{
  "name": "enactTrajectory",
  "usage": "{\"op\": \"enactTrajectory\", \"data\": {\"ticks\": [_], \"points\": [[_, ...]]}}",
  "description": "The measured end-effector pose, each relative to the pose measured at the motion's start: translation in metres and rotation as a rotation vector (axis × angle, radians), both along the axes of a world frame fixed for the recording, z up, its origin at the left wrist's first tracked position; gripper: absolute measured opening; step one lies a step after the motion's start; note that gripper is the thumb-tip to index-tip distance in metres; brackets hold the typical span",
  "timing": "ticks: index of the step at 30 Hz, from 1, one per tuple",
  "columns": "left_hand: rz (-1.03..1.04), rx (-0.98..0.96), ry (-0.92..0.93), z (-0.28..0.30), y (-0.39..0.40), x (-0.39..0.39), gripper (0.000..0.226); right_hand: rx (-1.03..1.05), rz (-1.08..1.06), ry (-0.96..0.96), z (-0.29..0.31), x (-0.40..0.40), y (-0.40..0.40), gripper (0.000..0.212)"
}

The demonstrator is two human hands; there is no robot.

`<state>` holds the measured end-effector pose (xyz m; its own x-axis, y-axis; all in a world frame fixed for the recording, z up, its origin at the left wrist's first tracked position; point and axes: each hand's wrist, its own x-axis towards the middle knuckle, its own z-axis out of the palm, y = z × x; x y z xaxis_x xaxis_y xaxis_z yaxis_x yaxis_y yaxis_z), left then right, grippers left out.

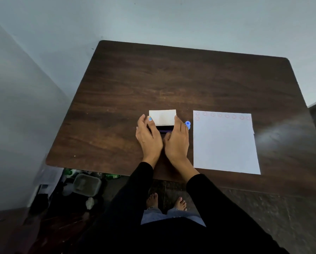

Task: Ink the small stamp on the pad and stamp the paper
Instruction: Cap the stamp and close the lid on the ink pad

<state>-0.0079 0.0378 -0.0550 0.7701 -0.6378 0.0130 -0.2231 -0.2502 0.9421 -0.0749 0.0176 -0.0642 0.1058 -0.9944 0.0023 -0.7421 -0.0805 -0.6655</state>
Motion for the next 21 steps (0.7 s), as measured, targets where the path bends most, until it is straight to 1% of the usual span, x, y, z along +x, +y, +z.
{"op": "enactTrajectory", "data": {"ticks": [7, 12, 21], "points": [[-0.025, 0.057, 0.013, -0.008, -0.003, -0.009, 0.036, 0.029, -0.023, 0.013, -0.010, -0.014, 0.001, 0.056], [-0.047, 0.109, 0.029, -0.011, -0.001, -0.007, 0.042, 0.054, -0.010, -0.016, -0.012, -0.016, 0.001, 0.052], [-0.074, 0.124, 0.060, -0.013, -0.001, -0.003, 0.046, 0.054, -0.028, -0.015, -0.009, -0.013, 0.000, 0.044]]}}
